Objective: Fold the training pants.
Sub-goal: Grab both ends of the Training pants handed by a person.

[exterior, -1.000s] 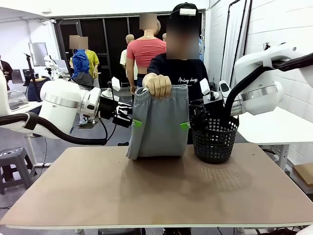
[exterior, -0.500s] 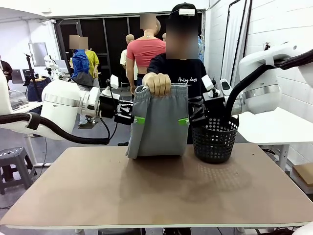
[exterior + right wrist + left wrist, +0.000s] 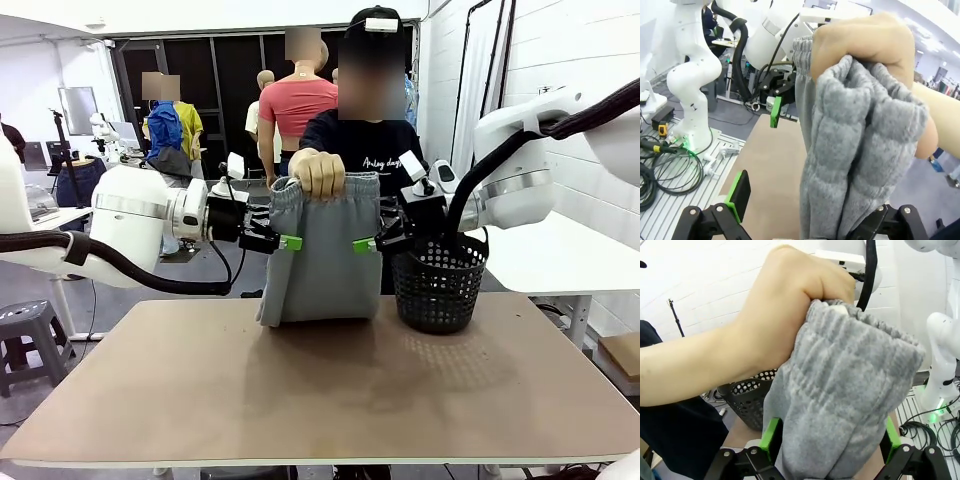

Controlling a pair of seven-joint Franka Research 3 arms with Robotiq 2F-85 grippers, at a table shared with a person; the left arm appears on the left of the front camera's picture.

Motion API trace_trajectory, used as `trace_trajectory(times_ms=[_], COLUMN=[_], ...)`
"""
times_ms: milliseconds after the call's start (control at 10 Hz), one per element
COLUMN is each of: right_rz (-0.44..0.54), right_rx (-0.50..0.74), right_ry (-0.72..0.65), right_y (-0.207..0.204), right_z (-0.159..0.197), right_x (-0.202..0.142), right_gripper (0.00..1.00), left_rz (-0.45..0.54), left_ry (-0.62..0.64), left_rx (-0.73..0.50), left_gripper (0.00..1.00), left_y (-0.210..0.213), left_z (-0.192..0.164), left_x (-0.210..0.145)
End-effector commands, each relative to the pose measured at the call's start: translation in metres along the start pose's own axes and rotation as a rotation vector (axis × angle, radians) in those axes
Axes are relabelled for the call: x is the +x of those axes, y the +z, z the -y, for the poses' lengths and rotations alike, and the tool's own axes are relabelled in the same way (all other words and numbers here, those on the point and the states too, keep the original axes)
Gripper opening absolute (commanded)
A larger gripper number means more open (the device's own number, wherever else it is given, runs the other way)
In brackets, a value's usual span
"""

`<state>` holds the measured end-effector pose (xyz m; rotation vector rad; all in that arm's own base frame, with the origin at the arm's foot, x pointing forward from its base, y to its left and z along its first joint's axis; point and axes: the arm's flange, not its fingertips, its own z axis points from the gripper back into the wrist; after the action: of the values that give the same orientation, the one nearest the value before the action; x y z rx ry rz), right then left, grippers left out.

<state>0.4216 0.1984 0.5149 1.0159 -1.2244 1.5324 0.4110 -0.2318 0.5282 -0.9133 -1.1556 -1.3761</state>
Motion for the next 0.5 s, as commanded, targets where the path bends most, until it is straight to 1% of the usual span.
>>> trace_trajectory(times_ms=[0, 100, 200, 400], right_rz=[0.05, 0.056, 0.084, 0.104], right_rx=[-0.006, 0.0, 0.025, 0.032], right_ry=[-0.024, -0.042, -0.068, -0.118], right_y=[-0.005, -0.006, -0.006, -0.007], right_z=[0.009, 0.012, 0.014, 0.018], right_x=[-0.001, -0.004, -0.004, -0.007], right_gripper=[1.0, 1.0, 1.0, 0.61], left_rz=[0.032, 0.048, 0.085, 0.135], left_ry=[-0.004, 0.005, 0.01, 0.044], left_rx=[-0.003, -0.008, -0.028, -0.061], left_gripper=[1.0, 1.0, 0.94, 0.56], left_y=[-0.006, -0.006, -0.005, -0.002], left_z=[-0.008, -0.012, -0.015, -0.018], left_x=[-0.003, -0.004, -0.004, -0.005])
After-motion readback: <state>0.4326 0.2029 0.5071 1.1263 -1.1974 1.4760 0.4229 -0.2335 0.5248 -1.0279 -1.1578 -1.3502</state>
